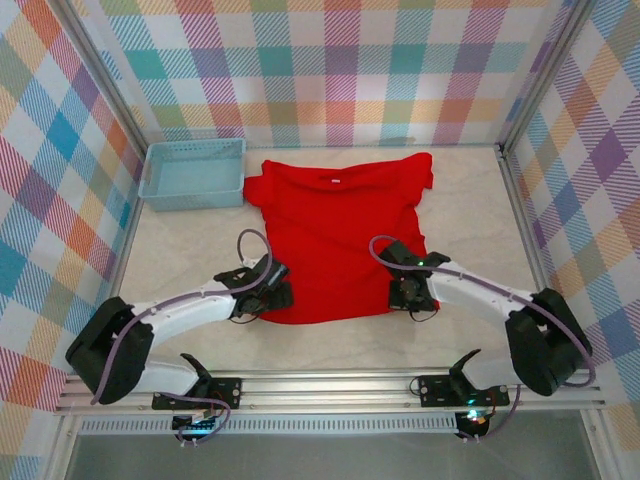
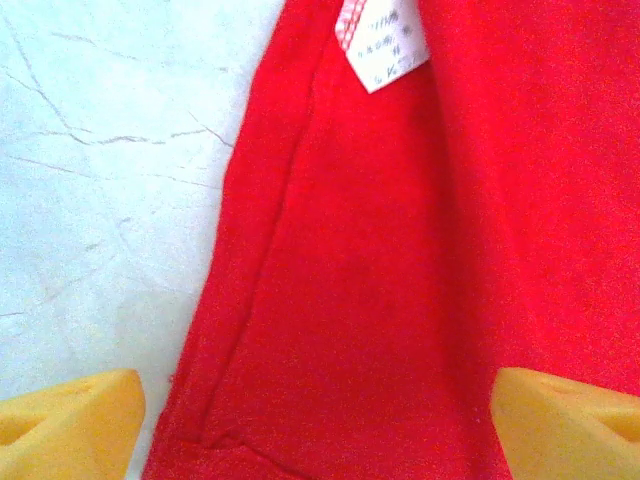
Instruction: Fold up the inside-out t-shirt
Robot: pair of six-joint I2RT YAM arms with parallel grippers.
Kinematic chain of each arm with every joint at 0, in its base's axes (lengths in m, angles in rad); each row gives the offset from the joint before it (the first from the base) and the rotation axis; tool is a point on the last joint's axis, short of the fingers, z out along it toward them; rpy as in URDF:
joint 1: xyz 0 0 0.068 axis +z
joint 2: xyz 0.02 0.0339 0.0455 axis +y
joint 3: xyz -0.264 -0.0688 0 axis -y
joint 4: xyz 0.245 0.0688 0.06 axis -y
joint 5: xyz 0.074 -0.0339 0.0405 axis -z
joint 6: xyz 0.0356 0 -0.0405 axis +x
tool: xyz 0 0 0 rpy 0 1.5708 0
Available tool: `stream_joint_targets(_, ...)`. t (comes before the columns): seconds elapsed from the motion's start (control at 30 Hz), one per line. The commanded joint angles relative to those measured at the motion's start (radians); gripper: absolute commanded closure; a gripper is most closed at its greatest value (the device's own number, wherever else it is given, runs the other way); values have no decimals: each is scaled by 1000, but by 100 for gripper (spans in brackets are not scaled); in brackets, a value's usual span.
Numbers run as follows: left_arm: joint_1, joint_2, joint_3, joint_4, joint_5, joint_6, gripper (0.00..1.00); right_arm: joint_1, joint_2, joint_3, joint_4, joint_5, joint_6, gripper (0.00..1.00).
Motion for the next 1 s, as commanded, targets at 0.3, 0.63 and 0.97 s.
stream_joint_targets(0.3, -334, -82, 198, 12, -195, 290, 1, 8, -248, 100, -170, -25, -8, 100)
stream_joint_targets(0.63, -490, 59, 242, 241, -86, 460, 0, 8, -295, 183, -178, -50, -24, 100)
stream_joint_targets(0.97, -504, 135, 228, 285, -137, 432, 0, 8, -204, 55, -143, -29, 21, 86)
